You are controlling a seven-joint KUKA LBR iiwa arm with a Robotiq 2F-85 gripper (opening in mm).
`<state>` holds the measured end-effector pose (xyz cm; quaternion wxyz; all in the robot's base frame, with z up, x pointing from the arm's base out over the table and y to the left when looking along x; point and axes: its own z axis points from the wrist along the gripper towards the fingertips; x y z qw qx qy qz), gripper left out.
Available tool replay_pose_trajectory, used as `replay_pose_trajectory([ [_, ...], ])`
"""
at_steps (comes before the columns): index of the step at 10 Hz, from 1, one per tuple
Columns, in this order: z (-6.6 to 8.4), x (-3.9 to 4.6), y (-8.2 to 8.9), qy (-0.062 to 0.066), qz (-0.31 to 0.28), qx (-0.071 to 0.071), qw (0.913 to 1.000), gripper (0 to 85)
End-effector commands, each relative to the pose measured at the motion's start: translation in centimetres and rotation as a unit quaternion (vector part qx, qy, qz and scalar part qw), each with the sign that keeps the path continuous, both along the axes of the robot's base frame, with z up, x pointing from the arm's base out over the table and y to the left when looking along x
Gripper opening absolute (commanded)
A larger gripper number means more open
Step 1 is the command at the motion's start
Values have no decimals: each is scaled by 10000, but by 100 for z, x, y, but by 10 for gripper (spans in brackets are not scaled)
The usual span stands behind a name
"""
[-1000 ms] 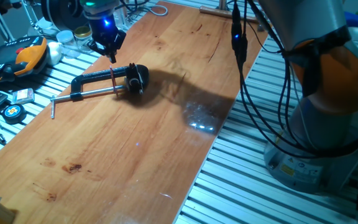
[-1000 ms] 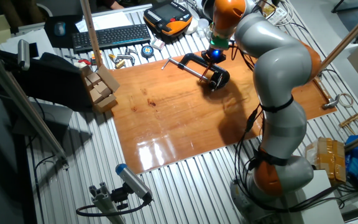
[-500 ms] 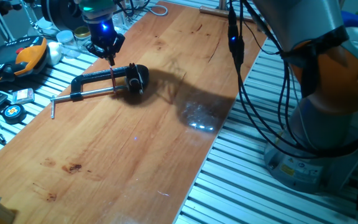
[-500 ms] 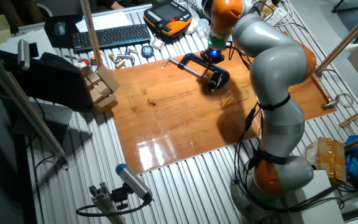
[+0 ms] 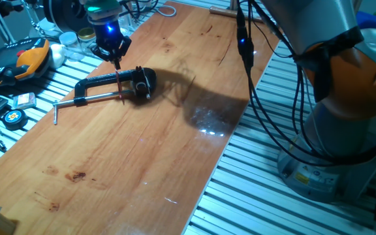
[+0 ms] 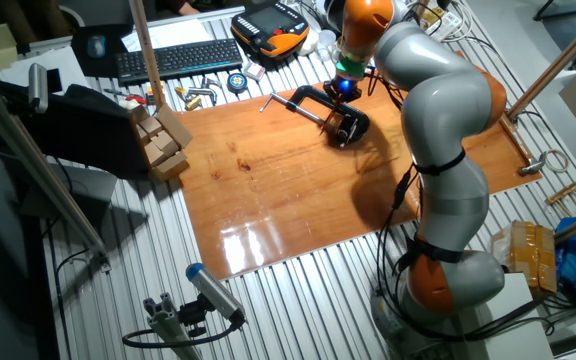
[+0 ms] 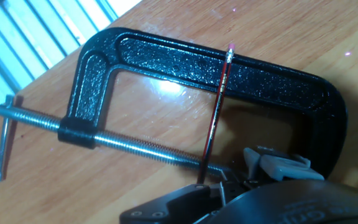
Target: Insert the pencil into the pencil sharpener
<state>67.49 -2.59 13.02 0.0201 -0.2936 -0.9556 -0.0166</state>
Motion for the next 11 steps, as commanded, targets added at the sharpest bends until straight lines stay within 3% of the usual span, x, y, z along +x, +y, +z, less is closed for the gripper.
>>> replay_pose_trajectory([
  [1,-25,9,-4,2,-27,3,10000,0],
  [11,-305,72,-85,-29,-36,-27,10000,0],
])
